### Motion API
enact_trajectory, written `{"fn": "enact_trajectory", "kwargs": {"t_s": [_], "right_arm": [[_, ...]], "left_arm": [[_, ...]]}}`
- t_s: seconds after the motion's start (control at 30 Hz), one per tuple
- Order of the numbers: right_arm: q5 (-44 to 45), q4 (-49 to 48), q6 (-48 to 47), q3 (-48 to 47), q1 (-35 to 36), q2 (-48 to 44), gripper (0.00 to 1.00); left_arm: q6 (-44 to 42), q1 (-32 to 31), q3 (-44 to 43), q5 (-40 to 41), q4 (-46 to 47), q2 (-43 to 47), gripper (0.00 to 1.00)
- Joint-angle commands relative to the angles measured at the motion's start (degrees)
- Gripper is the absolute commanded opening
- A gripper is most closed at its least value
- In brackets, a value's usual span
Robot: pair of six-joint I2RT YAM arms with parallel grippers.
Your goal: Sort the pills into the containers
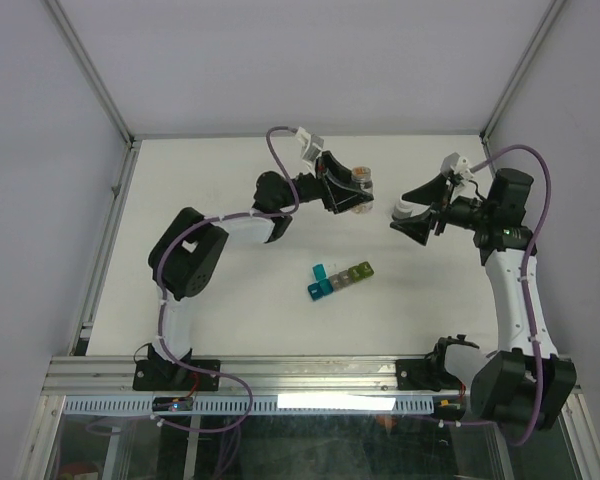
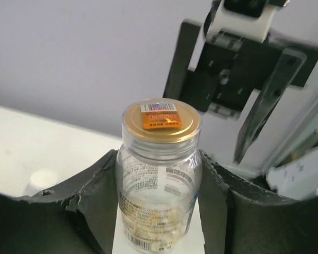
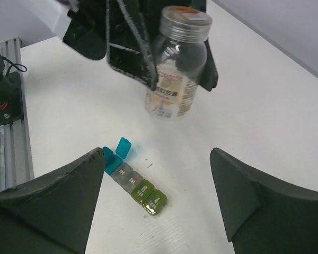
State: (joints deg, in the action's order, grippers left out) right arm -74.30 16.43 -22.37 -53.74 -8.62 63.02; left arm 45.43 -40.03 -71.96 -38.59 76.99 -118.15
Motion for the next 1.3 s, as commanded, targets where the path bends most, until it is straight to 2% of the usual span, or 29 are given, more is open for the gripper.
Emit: {"fn": "enact_trajectory", "kwargs": {"t_s": [0.0,0.1,0.2,0.33,0.47,0.57,0.77,1.03,1.2,1.27], "right_arm": [[-3.3,5.8,-5.7,-1.0,-0.9,-4.6,0.83],[-5.3,3.5,-1.8,-0.8,-1.0,-4.4,0.83],[-5.8,1.0,1.6,-0.5,-1.0,-3.9,0.83],[-3.9,-8.4,13.5,2.1,-0.2,-3.5,0.84],[-0.9,-8.4,15.3,1.6,2.6,-1.9,0.84],[0.5,-2.5,11.5,-0.1,3.5,-0.8,0.84],[3.1,1.3,9.4,-1.0,5.8,0.4,0.83],[5.5,-0.3,7.9,0.6,8.2,-0.9,0.71],[6.6,0.3,7.2,0.6,9.5,-0.3,0.58],[6.9,1.2,6.7,0.1,9.8,0.1,0.56]], "left_arm": [[-20.0,1.6,-5.2,-22.3,-23.8,8.2,0.10],[-33.6,1.4,-4.9,-24.5,-39.0,11.3,0.09],[-43.6,0.8,-4.7,-24.1,-49.9,14.1,0.08],[-54.8,-1.7,-7.7,-21.7,-65.4,14.6,0.07],[-62.1,-4.5,-12.7,-15.8,-76.1,13.1,0.07],[-63.3,-5.2,-14.0,-13.2,-78.4,12.3,0.07],[-63.8,-5.8,-15.3,-12.5,-79.7,11.3,0.07],[-63.9,-6.0,-16.3,-11.8,-80.7,10.5,0.07],[-63.6,-6.1,-16.7,-11.5,-80.9,10.3,0.07],[-63.5,-6.1,-16.7,-11.4,-80.9,10.4,0.08]]}}
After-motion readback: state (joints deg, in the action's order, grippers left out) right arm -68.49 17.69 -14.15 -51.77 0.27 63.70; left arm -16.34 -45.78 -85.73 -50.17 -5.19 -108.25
